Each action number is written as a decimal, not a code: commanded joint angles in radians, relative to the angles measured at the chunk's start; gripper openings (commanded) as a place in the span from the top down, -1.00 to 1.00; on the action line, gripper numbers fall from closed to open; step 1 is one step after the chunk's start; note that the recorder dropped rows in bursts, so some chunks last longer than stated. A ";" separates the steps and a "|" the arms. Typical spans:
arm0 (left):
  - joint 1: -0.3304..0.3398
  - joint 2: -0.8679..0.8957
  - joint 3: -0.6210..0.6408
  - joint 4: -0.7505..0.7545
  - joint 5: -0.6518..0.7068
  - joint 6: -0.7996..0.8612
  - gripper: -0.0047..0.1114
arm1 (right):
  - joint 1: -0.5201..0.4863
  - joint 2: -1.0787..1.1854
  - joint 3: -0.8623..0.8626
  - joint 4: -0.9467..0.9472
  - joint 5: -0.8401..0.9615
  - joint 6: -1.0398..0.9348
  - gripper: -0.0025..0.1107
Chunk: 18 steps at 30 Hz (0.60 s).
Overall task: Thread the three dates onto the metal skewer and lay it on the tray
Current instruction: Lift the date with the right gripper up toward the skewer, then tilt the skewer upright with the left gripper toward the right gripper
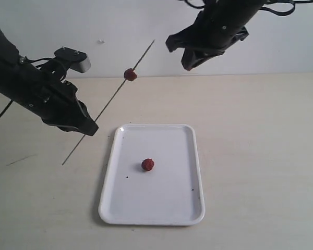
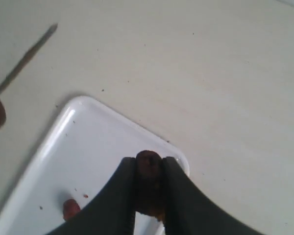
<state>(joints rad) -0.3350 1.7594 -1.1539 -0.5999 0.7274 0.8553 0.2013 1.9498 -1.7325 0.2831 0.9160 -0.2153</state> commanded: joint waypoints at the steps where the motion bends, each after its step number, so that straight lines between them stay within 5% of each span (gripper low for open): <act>1: -0.013 0.011 -0.008 -0.031 0.010 -0.029 0.92 | -0.088 -0.010 0.001 0.205 -0.047 -0.039 0.71; 7: -0.013 0.056 -0.008 -0.183 0.012 0.019 0.92 | -0.149 -0.010 0.001 0.427 -0.075 -0.105 0.71; 18: -0.013 0.109 -0.008 -0.534 0.107 0.285 0.92 | -0.149 -0.010 0.001 0.508 -0.099 -0.142 0.71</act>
<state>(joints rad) -0.3430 1.8613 -1.1539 -1.0636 0.8134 1.0932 0.0579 1.9498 -1.7325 0.7691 0.8268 -0.3384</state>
